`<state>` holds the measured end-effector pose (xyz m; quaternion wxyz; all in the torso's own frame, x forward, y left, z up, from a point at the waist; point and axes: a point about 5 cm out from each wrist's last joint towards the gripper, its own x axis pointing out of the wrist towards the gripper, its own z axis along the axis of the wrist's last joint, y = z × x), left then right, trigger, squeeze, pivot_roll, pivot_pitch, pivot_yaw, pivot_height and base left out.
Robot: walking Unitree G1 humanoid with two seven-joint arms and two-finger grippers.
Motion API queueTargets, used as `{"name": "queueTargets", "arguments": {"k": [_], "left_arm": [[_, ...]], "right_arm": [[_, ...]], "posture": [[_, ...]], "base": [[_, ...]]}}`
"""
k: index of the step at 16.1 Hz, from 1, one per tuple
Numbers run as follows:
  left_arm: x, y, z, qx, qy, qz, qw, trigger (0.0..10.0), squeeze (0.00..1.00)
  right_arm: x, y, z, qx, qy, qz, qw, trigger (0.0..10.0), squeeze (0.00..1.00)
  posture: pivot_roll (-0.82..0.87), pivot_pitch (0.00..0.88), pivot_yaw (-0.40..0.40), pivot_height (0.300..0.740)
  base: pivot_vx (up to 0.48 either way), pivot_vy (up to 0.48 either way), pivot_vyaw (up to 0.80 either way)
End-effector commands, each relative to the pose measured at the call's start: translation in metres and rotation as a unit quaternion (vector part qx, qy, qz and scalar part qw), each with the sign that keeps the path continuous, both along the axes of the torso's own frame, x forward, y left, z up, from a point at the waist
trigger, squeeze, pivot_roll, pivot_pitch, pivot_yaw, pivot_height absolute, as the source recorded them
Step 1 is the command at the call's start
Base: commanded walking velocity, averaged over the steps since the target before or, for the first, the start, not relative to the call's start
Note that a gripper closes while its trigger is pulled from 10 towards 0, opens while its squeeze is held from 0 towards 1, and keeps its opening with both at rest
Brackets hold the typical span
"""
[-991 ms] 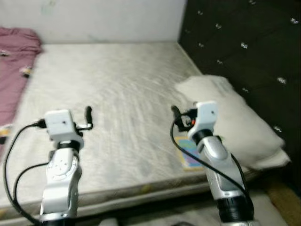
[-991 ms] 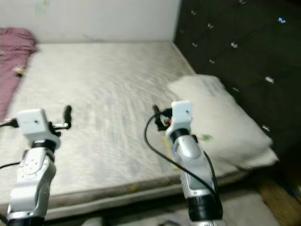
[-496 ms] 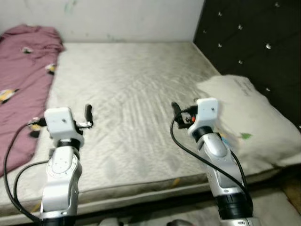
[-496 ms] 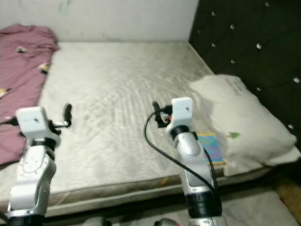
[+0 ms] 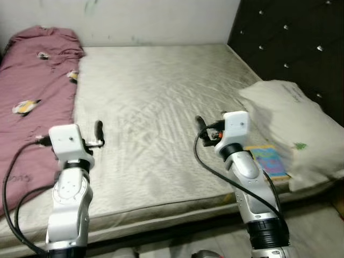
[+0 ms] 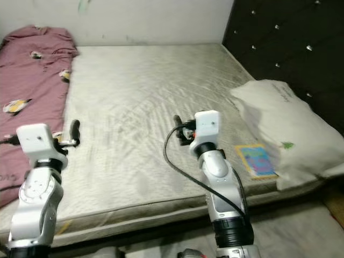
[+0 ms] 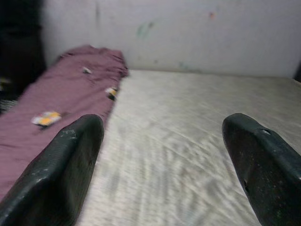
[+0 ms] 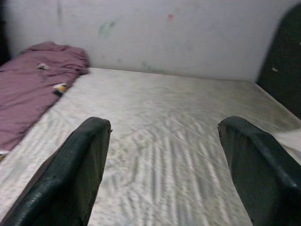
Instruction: Clean up the room
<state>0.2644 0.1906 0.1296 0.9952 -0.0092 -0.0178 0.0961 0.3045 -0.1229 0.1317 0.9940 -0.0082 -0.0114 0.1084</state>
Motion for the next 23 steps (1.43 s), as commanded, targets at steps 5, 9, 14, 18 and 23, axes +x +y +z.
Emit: {"name": "queueTargets", "arguments": {"k": [5, 9, 14, 18, 23], "left_arm": [[0.0011, -0.0063, -0.0015, -0.005, 0.004, -0.009, 1.0, 10.0, 0.0], [0.0016, -0.0067, -0.0013, -0.006, 0.003, -0.01, 1.0, 10.0, 0.0], [0.0021, -0.0075, -0.0012, -0.008, 0.003, -0.012, 1.0, 10.0, 0.0], [0.0026, -0.0088, -0.0012, -0.008, 0.003, -0.014, 1.0, 10.0, 0.0], [0.0035, -0.0097, -0.0018, -0.007, 0.003, -0.013, 1.0, 10.0, 0.0]], "right_arm": [[0.0011, -0.0073, 0.0017, -0.005, -0.006, -0.015, 1.0, 10.0, 0.0], [0.0015, -0.0074, 0.0015, -0.005, -0.006, -0.017, 1.0, 10.0, 0.0], [0.0024, -0.0076, 0.001, 0.0, -0.006, -0.021, 1.0, 10.0, 0.0], [0.0034, -0.0094, -0.0006, 0.01, 0.002, -0.025, 1.0, 10.0, 0.0], [0.0042, -0.0096, 0.0, 0.006, -0.002, -0.025, 1.0, 10.0, 0.0]], "posture": [[0.05, 0.019, -0.031, 0.74], [0.05, 0.018, -0.032, 0.74], [0.05, 0.011, -0.031, 0.74], [0.05, 0.007, -0.032, 0.74], [0.05, 0.003, -0.037, 0.74]], "base": [[0.0, 0.48, 0.16], [0.0, 0.48, 0.0], [0.0, 0.48, 0.0], [0.0, 0.48, -0.14], [0.0, 0.48, -0.11]]}}
